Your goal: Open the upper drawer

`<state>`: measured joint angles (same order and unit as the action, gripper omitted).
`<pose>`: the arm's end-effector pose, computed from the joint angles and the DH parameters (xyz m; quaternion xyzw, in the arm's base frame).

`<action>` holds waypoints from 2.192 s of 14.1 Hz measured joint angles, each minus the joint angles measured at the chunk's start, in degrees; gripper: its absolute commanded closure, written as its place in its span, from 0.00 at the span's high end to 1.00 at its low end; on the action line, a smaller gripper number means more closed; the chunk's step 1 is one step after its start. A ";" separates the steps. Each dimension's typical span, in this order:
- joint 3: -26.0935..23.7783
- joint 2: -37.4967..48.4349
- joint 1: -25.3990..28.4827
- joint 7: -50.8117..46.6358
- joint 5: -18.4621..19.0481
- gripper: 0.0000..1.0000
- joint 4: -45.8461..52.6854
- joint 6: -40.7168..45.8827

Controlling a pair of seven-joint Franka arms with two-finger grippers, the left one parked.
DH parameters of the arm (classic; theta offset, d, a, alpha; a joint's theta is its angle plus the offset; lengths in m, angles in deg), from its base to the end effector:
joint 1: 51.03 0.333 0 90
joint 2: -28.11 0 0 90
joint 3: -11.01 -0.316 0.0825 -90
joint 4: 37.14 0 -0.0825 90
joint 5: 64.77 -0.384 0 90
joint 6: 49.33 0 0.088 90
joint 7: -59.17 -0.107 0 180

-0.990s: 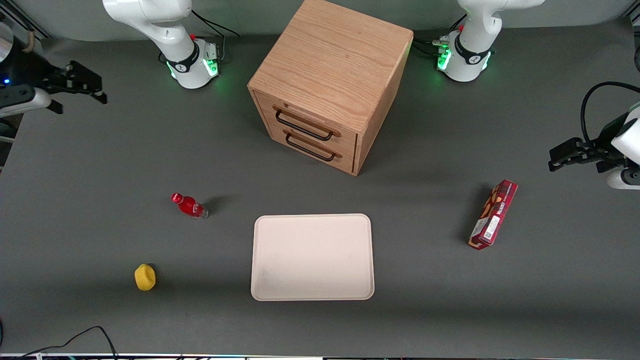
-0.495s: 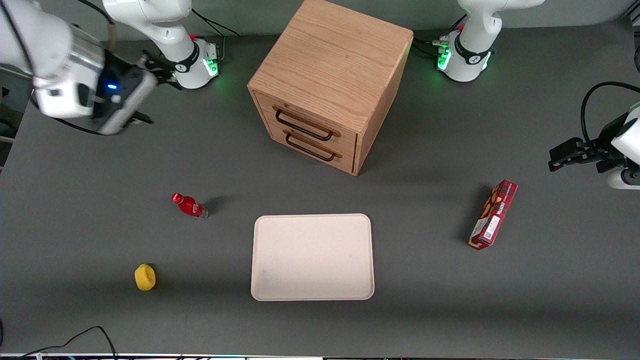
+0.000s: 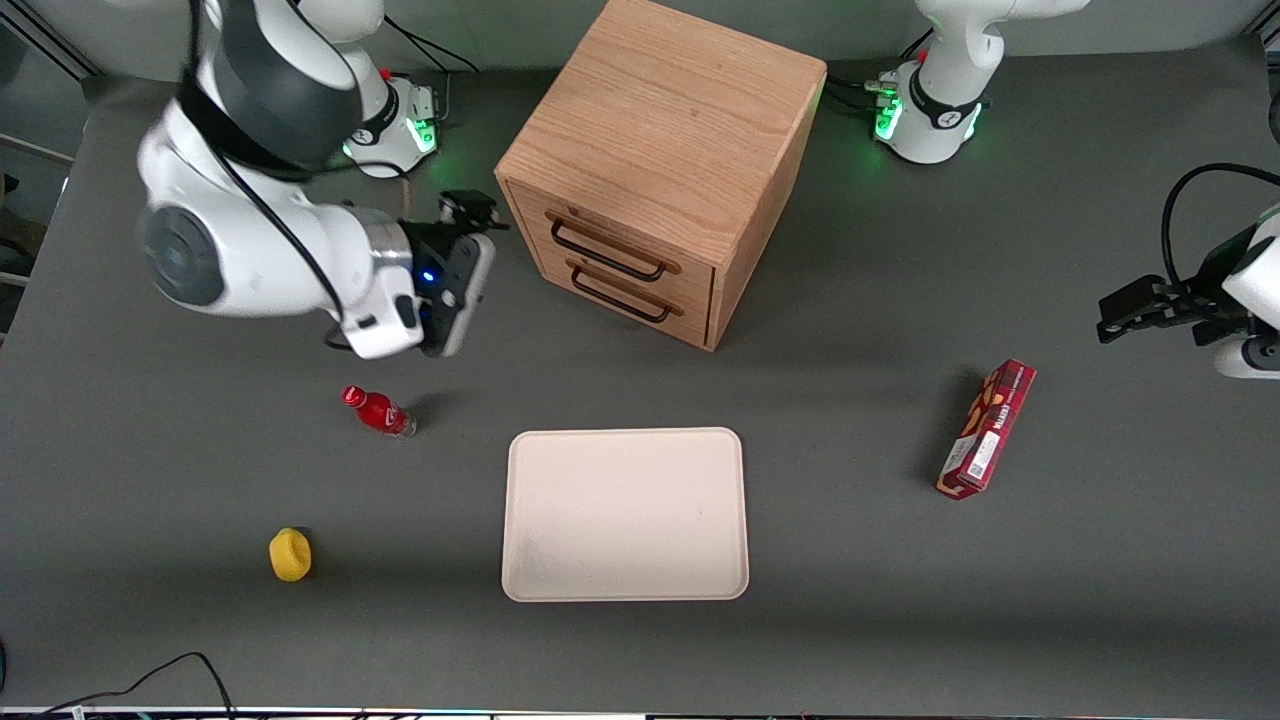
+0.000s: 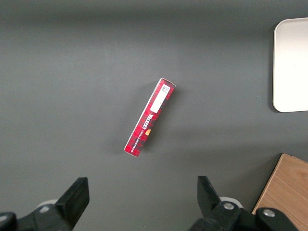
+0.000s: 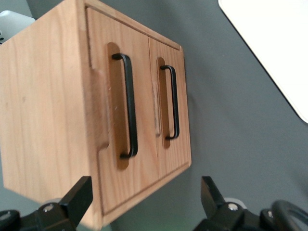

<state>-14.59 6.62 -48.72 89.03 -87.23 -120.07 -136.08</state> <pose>0.5597 0.2978 0.4871 -0.8431 -0.4446 0.1266 0.2747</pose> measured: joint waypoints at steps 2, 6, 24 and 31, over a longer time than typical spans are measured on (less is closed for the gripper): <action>-0.47 -3.24 1.07 0.02 0.00 1.00 0.09 -1.98; -2.69 -6.60 2.48 0.02 0.48 1.00 -0.76 -6.92; -9.17 -9.24 2.96 -5.01 5.93 1.00 -8.28 -20.12; -7.81 -17.02 2.04 -5.23 11.84 1.00 2.67 -18.74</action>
<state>-22.40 -10.41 -46.68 83.80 -75.39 -117.40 -154.82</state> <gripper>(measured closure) 0.000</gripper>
